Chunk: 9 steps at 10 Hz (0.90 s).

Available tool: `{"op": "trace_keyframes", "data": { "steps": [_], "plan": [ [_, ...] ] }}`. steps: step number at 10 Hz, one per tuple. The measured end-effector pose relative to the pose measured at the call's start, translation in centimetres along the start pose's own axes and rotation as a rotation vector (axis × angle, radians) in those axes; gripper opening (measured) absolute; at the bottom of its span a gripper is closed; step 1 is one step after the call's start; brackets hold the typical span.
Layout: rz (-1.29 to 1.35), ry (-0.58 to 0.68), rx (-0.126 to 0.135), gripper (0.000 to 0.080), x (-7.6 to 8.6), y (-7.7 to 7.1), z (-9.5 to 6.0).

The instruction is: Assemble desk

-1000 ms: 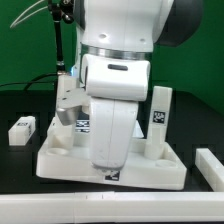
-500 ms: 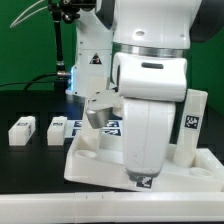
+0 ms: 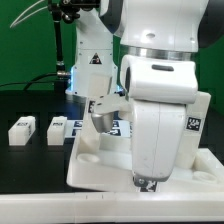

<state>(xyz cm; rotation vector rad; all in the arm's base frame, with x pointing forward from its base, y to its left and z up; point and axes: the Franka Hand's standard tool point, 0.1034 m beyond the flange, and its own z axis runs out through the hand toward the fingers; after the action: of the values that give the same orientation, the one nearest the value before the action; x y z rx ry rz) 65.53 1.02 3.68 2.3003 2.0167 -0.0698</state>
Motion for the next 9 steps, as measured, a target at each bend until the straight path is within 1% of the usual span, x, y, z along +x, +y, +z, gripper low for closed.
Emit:
{"op": "trace_keyframes", "data": {
  "steps": [1, 2, 3, 4, 5, 6, 7, 8, 9],
  "plan": [
    [0.007, -0.002, 0.008, 0.0064, -0.47, -0.14, 0.32],
    [0.01, -0.002, 0.006, 0.0064, -0.43, -0.09, 0.26],
    [0.01, -0.002, 0.007, 0.0279, -0.46, -0.1, 0.28],
    [0.011, -0.002, 0.007, 0.0279, -0.5, -0.09, 0.3],
    [0.012, -0.002, 0.007, 0.0462, -0.55, -0.09, 0.31],
    [0.013, -0.002, 0.007, 0.0581, -0.59, -0.09, 0.31],
    [0.013, -0.002, 0.007, 0.0581, -0.62, -0.08, 0.32],
    [0.013, -0.003, 0.007, 0.0637, -0.65, -0.08, 0.32],
    [0.014, -0.003, 0.007, 0.0646, -0.67, -0.08, 0.32]
  ]
}}
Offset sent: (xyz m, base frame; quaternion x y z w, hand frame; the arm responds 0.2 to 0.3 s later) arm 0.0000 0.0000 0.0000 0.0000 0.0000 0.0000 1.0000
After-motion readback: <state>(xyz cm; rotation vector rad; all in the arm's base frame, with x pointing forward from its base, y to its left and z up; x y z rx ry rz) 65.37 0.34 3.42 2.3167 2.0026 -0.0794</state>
